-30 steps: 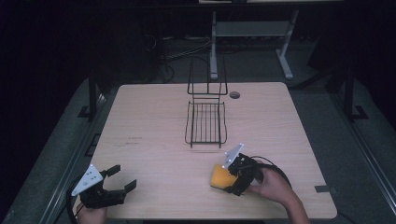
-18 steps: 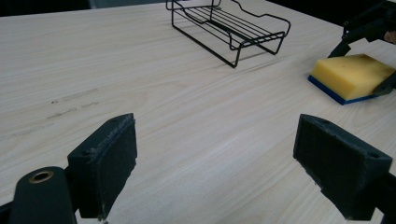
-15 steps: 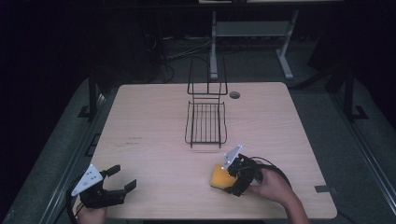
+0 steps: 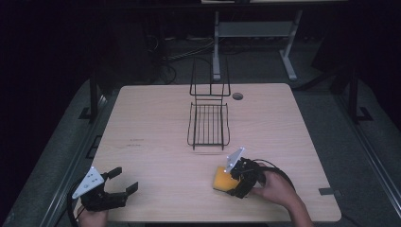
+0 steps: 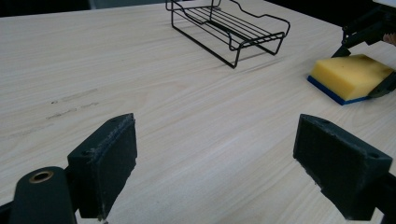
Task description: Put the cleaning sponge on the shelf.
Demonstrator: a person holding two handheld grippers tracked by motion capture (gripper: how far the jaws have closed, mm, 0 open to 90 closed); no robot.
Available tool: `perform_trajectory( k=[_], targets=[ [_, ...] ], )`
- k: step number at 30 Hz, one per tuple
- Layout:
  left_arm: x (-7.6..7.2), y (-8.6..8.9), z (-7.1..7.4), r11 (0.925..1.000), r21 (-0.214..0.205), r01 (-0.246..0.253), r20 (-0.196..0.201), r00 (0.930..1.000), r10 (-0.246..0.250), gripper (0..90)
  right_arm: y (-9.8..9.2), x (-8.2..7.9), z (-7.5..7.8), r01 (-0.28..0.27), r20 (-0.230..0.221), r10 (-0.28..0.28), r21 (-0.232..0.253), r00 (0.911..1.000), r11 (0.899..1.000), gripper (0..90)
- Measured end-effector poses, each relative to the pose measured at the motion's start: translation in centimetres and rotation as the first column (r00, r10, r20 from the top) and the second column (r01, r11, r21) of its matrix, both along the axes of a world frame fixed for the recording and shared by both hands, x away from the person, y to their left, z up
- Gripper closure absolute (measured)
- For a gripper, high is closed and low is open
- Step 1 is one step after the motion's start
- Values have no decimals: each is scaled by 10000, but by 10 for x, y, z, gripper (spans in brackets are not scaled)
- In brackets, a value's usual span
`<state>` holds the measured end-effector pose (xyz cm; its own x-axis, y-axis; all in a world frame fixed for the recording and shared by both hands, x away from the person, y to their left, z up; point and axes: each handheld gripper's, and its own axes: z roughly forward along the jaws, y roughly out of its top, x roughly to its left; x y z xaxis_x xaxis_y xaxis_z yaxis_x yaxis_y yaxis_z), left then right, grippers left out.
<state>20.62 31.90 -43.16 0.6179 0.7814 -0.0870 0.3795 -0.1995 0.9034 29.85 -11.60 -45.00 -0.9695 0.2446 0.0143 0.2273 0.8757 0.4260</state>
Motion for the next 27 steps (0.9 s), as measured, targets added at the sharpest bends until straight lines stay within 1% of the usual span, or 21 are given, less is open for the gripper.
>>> perform_trajectory(
  k=[6,13,14,16,18,20,24,25,27],
  targets=[
    [0,0,0,10000,-2,6,3,10000,-6,128,0,-1,1,-45,126,46,-35,9999,10000,217],
    [1,-1,0,10000,9,44,0,10000,-44,129,-2,1,3,-91,-99,91,32,9999,10000,218],
    [1,-1,0,10000,8,42,-2,10000,-42,128,-1,1,3,-118,-69,118,-69,9999,9999,218],
    [0,0,0,10000,-3,29,6,10000,-29,128,0,2,6,-101,20,102,-234,9999,9997,218],
    [0,0,0,10000,-5,20,8,10000,-20,128,1,2,8,-149,49,150,-236,9999,9996,218],
    [0,1,0,10000,-15,-1,13,10000,1,128,3,5,14,-223,65,223,-114,9997,9997,218],
    [0,1,0,10000,-35,-5,16,10000,5,128,5,8,19,-307,61,307,-139,9995,9994,218],
    [0,1,0,10000,-14,-7,39,10000,7,128,5,10,22,-351,-16,351,-12,9994,9994,219],
    [0,1,0,10000,-35,-7,33,10000,7,128,6,12,25,-399,-44,399,74,9992,9992,218]
  ],
)
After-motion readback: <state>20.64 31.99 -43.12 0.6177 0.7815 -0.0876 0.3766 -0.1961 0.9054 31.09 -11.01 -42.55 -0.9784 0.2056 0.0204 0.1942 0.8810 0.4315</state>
